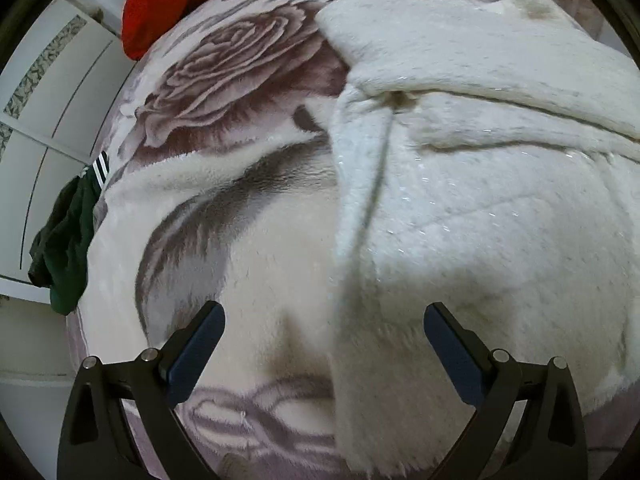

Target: Fold large clothes

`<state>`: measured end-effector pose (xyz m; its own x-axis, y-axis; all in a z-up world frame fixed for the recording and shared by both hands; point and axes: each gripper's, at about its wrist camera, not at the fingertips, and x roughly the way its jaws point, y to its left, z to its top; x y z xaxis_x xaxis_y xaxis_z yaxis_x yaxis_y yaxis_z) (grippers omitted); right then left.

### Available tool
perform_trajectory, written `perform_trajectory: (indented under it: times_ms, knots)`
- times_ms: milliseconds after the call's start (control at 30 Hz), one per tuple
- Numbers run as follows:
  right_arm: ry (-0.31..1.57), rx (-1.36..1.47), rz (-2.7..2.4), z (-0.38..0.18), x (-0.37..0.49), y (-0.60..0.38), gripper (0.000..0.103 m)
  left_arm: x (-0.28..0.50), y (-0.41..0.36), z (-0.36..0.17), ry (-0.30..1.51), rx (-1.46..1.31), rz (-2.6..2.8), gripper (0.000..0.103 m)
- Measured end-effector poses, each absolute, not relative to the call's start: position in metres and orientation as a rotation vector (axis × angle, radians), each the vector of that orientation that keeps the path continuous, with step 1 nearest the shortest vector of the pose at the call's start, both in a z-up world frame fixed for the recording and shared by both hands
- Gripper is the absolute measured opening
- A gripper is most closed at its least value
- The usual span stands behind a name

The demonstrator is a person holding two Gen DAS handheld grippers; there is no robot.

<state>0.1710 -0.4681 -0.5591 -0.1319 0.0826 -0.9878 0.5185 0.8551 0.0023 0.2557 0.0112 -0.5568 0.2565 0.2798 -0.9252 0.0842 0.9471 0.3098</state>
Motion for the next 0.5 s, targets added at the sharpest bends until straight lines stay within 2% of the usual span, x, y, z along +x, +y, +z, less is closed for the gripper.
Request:
perform_trajectory:
  times_ms: [133, 233, 367, 433, 500]
  knots:
    - [1.551, 0.497, -0.317, -0.511, 0.192, -0.469, 0.027, 0.251, 0.001, -0.541, 1.281, 0.299, 0.154, 0.103]
    - [1.466, 0.626, -0.250, -0.492, 0.212, -0.490, 0.027, 0.256, -0.011, -0.530, 1.249, 0.282, 0.181, 0.103]
    - [1.369, 0.866, -0.134, -0.505, 0.268, -0.531, 0.028, 0.266, -0.043, -0.519, 1.183, 0.292, 0.235, 0.103]
    - [1.333, 0.949, -0.053, -0.525, 0.315, -0.553, 0.035, 0.271, -0.060, -0.522, 1.159, 0.320, 0.271, 0.103]
    - [1.320, 0.996, 0.010, -0.547, 0.361, -0.569, 0.037, 0.281, -0.074, -0.527, 1.142, 0.344, 0.324, 0.103]
